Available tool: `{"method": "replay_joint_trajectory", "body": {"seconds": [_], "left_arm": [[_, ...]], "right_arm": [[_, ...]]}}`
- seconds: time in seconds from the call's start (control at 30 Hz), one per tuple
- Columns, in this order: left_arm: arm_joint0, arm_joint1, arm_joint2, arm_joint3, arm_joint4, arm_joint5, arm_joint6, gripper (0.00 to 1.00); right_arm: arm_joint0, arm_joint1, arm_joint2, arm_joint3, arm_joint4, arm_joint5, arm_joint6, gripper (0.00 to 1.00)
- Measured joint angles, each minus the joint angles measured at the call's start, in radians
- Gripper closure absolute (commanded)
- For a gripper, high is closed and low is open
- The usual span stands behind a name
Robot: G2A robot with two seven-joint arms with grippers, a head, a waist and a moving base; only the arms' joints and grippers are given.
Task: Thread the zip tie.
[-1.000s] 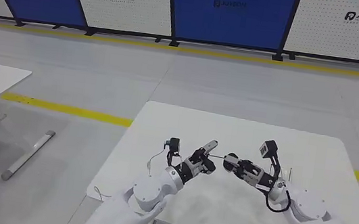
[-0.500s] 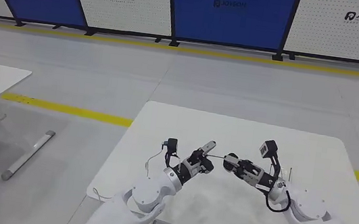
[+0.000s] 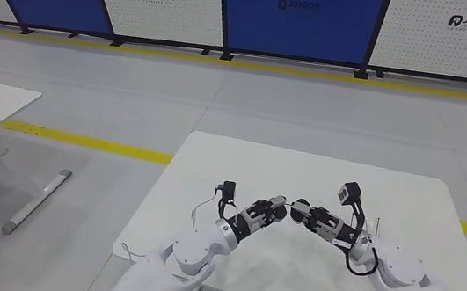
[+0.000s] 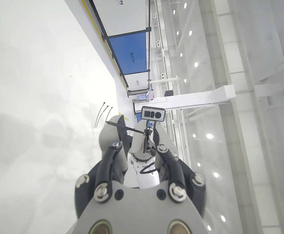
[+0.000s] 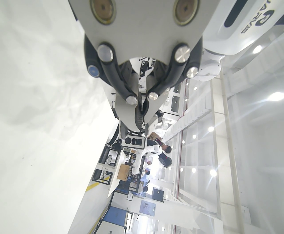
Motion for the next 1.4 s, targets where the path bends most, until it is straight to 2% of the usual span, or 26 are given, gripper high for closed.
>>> {"method": "replay_joint_trajectory", "body": {"seconds": [0.37,0.4,0.43,0.5,0.53,0.57,0.6,0.97,1.03,1.1,1.17,1.27,1.4], "left_arm": [[-0.004,-0.002,0.001,0.008,0.012,-0.007,0.009,1.00],[-0.003,-0.002,0.001,0.008,0.015,-0.007,0.011,1.00],[-0.002,-0.002,0.002,0.008,0.017,-0.008,0.012,1.00],[-0.002,-0.002,0.003,0.007,0.021,-0.009,0.014,1.00],[-0.001,-0.002,0.003,0.006,0.023,-0.009,0.014,1.00],[-0.001,-0.002,0.003,0.005,0.025,-0.007,0.014,1.00],[-0.001,-0.002,0.003,0.005,0.027,-0.004,0.014,1.00],[0.008,0.000,-0.011,-0.005,0.016,0.023,0.001,1.00],[0.019,0.002,-0.021,-0.011,-0.001,0.054,0.001,1.00],[0.034,0.007,-0.054,-0.016,-0.050,0.102,-0.016,1.00],[0.052,0.015,-0.095,-0.019,-0.060,0.127,-0.018,1.00],[0.055,0.016,-0.100,-0.020,-0.055,0.129,-0.014,1.00],[0.055,0.016,-0.099,-0.020,-0.055,0.128,-0.014,1.00]], "right_arm": [[0.000,0.000,0.000,0.000,0.000,0.000,0.000,1.00],[0.000,0.000,0.000,0.000,0.000,0.000,0.000,0.93],[-0.001,0.000,0.000,-0.001,-0.001,0.001,-0.002,0.73],[-0.011,-0.001,0.006,-0.014,-0.010,0.012,-0.012,0.54],[-0.015,-0.001,0.011,-0.019,-0.015,0.018,-0.013,0.29],[-0.019,-0.002,0.017,-0.024,-0.020,0.024,-0.012,0.10],[-0.022,-0.002,0.022,-0.027,-0.023,0.027,-0.009,0.00],[-0.056,-0.005,0.085,-0.044,-0.059,0.056,0.002,0.00],[-0.063,-0.004,0.098,-0.046,-0.063,0.059,0.001,0.00],[-0.075,-0.001,0.116,-0.048,-0.062,0.059,0.007,0.00],[-0.088,0.003,0.137,-0.048,-0.061,0.060,0.023,0.00],[-0.104,0.008,0.165,-0.047,-0.066,0.071,0.039,0.00],[-0.106,0.009,0.170,-0.047,-0.067,0.075,0.039,0.00]]}}
